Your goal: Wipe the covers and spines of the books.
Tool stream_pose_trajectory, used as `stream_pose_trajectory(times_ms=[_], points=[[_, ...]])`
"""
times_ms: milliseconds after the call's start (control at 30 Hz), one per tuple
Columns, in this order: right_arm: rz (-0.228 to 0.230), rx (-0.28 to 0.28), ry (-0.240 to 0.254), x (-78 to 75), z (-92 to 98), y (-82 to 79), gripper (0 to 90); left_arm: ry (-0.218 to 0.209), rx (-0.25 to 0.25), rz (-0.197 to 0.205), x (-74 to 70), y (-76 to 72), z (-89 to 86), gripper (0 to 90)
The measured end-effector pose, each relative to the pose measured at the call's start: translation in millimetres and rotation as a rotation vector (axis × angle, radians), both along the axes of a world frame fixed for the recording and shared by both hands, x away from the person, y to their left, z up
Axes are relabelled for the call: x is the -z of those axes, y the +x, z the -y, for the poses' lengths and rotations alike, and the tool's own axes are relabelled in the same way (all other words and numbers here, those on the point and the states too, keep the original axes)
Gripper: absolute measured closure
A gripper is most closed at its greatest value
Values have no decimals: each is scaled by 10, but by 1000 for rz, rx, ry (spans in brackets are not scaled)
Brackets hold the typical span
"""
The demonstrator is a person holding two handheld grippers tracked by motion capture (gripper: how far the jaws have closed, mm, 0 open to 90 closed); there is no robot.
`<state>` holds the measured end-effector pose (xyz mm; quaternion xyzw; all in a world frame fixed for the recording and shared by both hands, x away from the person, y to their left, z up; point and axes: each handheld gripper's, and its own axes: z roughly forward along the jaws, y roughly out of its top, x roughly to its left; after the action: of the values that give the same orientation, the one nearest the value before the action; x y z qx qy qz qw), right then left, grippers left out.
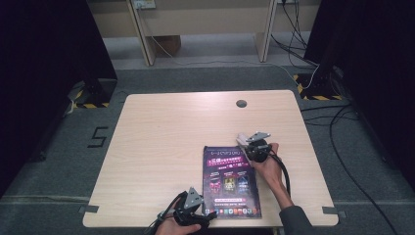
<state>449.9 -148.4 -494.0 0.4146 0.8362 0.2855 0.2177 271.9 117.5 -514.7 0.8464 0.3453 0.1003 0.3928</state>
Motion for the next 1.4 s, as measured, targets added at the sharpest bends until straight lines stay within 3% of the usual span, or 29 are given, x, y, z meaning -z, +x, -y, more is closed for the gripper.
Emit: stream_pose_trajectory(times_ms=[200,267,400,533,600,633,767,867,1000,1033,1100,1400], points=[[-14,5,28,3,33,6,774,-1,0,0,1,0,-2,246],[-43,-21,51,1,-10,-29,768,0,1,-4,2,9,-4,241],[-48,-93,35,-5,-182,-102,768,1,0,-3,2,9,-4,238],[-41,-113,26,-4,-236,-111,763,1,0,0,3,6,-4,238],[-53,-103,41,-4,-225,-107,763,0,-1,-2,3,7,-4,237],[-12,-72,-6,-2,-183,-83,764,1,-2,-2,2,6,-4,236],[9,-6,-13,7,-69,-22,763,0,-2,-2,3,7,-5,235],[2,16,11,16,-27,-18,766,1,1,0,3,8,-5,234],[10,5,-20,9,-120,-53,772,6,1,-3,2,19,-3,216],[-8,-35,5,10,-213,-88,772,4,0,-3,4,20,-3,214],[-9,-66,-5,6,-308,-107,770,8,-2,3,3,14,-1,215],[-31,-113,30,13,-598,-76,765,7,0,2,6,17,-4,210]])
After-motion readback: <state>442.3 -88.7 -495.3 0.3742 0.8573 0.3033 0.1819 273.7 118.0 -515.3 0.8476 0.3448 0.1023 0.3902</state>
